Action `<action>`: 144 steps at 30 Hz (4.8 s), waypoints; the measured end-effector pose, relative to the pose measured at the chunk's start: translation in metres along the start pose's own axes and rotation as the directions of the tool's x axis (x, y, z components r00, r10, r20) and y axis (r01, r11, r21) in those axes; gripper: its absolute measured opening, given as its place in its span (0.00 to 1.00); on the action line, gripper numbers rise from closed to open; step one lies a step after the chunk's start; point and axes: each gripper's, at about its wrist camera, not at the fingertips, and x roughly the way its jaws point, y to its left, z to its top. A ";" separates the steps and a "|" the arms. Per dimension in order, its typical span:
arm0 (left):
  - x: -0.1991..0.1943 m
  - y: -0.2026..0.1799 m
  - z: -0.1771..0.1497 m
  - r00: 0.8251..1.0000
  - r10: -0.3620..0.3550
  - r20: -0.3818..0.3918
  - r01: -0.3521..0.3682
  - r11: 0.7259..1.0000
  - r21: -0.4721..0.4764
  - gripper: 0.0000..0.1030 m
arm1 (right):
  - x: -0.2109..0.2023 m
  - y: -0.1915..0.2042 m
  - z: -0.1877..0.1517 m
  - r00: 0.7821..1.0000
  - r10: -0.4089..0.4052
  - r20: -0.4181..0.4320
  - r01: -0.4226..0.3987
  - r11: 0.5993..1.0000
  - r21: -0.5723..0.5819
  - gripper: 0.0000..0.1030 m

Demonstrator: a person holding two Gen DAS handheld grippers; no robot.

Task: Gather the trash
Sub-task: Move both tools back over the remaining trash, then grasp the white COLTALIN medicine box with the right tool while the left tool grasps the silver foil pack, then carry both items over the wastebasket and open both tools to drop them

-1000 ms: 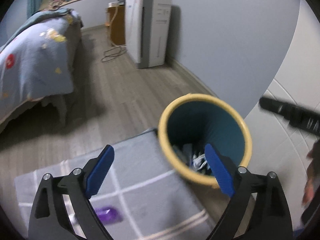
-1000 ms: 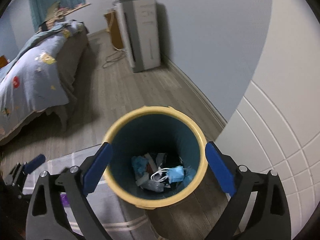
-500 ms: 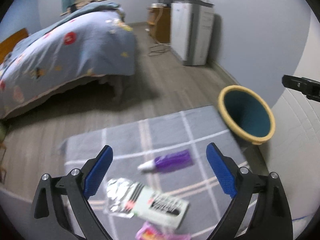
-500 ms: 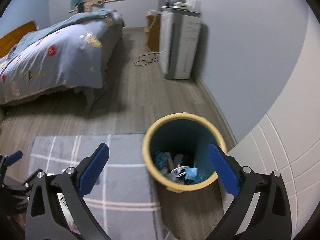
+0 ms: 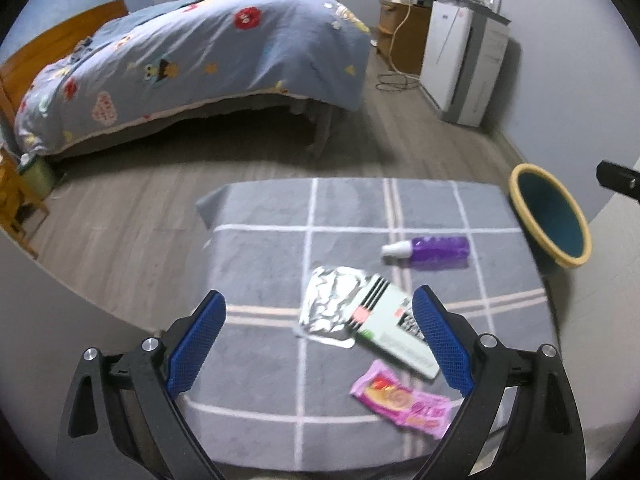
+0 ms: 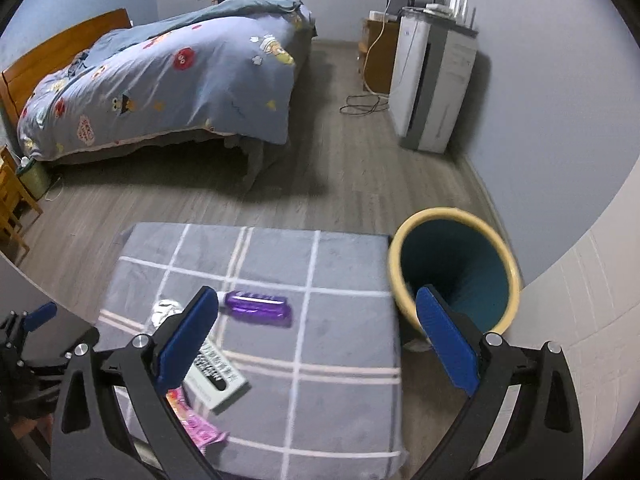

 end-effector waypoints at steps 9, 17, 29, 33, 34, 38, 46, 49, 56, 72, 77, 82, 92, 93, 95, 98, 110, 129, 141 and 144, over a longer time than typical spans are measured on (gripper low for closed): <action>0.010 -0.006 -0.018 0.999 -0.006 -0.054 0.005 1.000 -0.020 0.91 | 0.021 0.017 -0.022 0.996 0.072 -0.044 -0.072 0.997 -0.017 0.95; 0.029 0.016 -0.020 0.994 -0.017 -0.107 0.005 0.994 -0.109 0.91 | 0.083 0.022 -0.049 0.979 0.093 -0.183 -0.106 0.992 -0.061 0.95; 0.034 0.087 0.002 0.991 0.089 -0.104 -0.112 0.965 -0.239 0.91 | 0.140 0.097 -0.090 0.915 0.191 -0.355 -0.292 0.921 -0.258 0.94; 0.046 0.100 0.000 0.989 0.047 -0.137 -0.086 0.953 -0.291 0.91 | 0.161 0.121 -0.104 0.893 0.186 -0.410 -0.323 0.899 -0.296 0.94; 0.051 0.102 0.000 0.988 0.046 -0.150 -0.088 0.953 -0.289 0.91 | 0.166 0.126 -0.106 0.888 0.182 -0.422 -0.329 0.893 -0.307 0.94; 0.061 0.109 0.001 0.985 0.039 -0.167 -0.088 0.950 -0.300 0.91 | 0.184 0.138 -0.112 0.876 0.158 -0.456 -0.332 0.883 -0.331 0.94; 0.069 0.116 0.001 0.982 0.007 -0.189 -0.070 0.941 -0.331 0.91 | 0.191 0.148 -0.117 0.877 0.106 -0.469 -0.311 0.869 -0.384 0.74; 0.072 0.113 0.001 0.980 0.000 -0.197 -0.065 0.944 -0.323 0.91 | 0.176 0.139 -0.107 0.880 0.098 -0.465 -0.296 0.878 -0.375 0.74; 0.093 0.077 0.003 0.974 -0.006 -0.228 -0.041 0.978 -0.204 0.91 | 0.126 0.094 -0.052 0.917 0.107 -0.384 -0.232 0.927 -0.295 0.74; 0.159 -0.011 -0.016 0.950 -0.081 -0.300 0.099 0.994 0.046 0.91 | 0.123 0.004 -0.012 0.942 0.134 -0.307 -0.160 0.985 -0.062 0.74; 0.170 -0.018 -0.021 0.948 -0.032 -0.316 0.066 0.993 0.099 0.91 | 0.123 0.000 -0.009 0.941 0.150 -0.303 -0.173 0.984 -0.050 0.74; 0.171 -0.008 -0.019 0.952 -0.040 -0.304 0.060 0.997 0.057 0.85 | 0.119 0.009 -0.011 0.945 0.145 -0.295 -0.178 0.980 -0.090 0.74; 0.147 -0.008 0.001 0.972 -0.066 -0.225 0.079 0.995 0.053 0.68 | 0.117 0.006 -0.008 0.948 0.139 -0.286 -0.172 0.981 -0.092 0.75; 0.146 -0.010 0.006 0.974 -0.066 -0.216 0.079 0.995 0.053 0.68 | 0.116 0.006 -0.007 0.949 0.139 -0.283 -0.171 0.981 -0.090 0.75; 0.136 -0.016 0.015 0.980 -0.068 -0.190 0.083 0.994 0.072 0.68 | 0.114 0.000 -0.002 0.952 0.145 -0.271 -0.171 0.983 -0.073 0.75; 0.121 -0.030 0.024 0.984 -0.096 -0.153 0.111 0.989 0.094 0.68 | 0.113 -0.010 0.003 0.954 0.154 -0.256 -0.169 0.985 -0.039 0.75; 0.083 -0.119 0.063 0.969 -0.224 -0.104 0.241 0.950 0.200 0.68 | 0.116 -0.108 0.004 0.968 0.106 -0.229 -0.073 0.987 0.146 0.75; 0.115 -0.299 0.083 0.932 -0.312 -0.183 0.361 0.831 0.422 0.68 | 0.134 -0.268 -0.034 0.980 -0.007 -0.201 0.104 0.873 0.476 0.75; 0.139 -0.345 0.086 0.912 -0.347 -0.219 0.410 0.791 0.455 0.68 | 0.171 -0.311 -0.057 0.970 0.028 -0.241 0.135 0.764 0.631 0.75; 0.146 -0.352 0.092 0.921 -0.331 -0.204 0.389 0.787 0.479 0.68 | 0.176 -0.312 -0.056 0.971 0.043 -0.234 0.120 0.761 0.637 0.75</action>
